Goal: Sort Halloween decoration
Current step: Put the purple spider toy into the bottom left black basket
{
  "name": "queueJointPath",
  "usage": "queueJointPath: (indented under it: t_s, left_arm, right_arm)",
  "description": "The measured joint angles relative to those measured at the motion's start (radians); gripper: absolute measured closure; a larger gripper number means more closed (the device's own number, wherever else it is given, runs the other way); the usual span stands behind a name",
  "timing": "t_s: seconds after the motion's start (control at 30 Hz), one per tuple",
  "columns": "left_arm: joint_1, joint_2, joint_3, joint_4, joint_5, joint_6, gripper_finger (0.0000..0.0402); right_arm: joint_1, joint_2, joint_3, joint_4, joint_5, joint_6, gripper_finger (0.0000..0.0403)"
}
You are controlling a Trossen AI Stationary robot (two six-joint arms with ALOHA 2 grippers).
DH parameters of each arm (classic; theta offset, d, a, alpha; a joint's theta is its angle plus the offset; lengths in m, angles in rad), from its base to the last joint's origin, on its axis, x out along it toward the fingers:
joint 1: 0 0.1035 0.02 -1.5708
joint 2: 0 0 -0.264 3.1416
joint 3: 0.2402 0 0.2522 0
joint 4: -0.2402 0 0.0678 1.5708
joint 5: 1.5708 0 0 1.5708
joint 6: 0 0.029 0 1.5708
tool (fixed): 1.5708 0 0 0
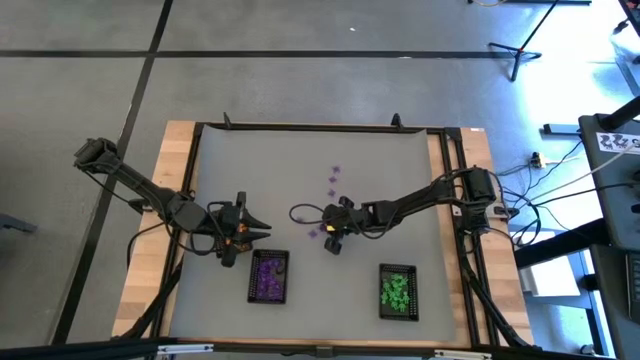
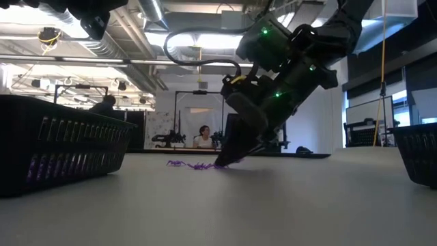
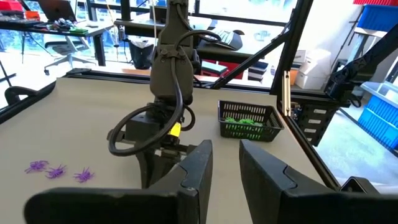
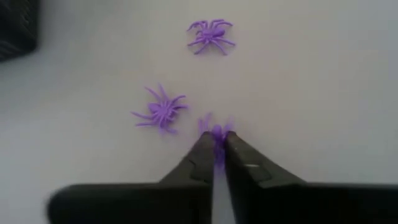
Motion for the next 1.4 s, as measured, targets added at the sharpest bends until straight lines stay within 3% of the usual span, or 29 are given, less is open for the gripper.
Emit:
queueJointPath:
  t_s: [0.07,0.27,0.53,0.7,1.03,1.23,1.4]
  left_arm:
    - [0.000,0.000,0.000,0.000,0.000,0.000,0.0327]
    - [0.000,0.000,0.000,0.000,0.000,0.000,0.0327]
    - [0.000,0.000,0.000,0.000,0.000,0.000,0.0327]
    - [0.000,0.000,0.000,0.000,0.000,0.000,0.0327]
    - [0.000,0.000,0.000,0.000,0.000,0.000,0.0327]
    - [0.000,0.000,0.000,-0.001,0.001,0.000,0.0327]
    - [0.000,0.000,0.000,0.000,0.001,0.000,0.0327]
  right_arm:
    - [0.000,-0.009,0.000,0.019,-0.006,-0.001,0.0393]
    - [0.012,-0.059,0.005,0.013,-0.018,-0.001,0.0382]
    - [0.106,-0.088,0.141,0.034,-0.026,-0.057,0.0392]
    - [0.178,-0.089,0.214,0.138,-0.019,-0.129,0.0400]
    - [0.241,-0.046,0.246,0.362,0.104,-0.238,0.0395]
    - [0.241,0.054,0.312,0.393,0.061,-0.239,0.0373]
    - [0.242,0.136,0.394,0.384,0.011,-0.268,0.0319]
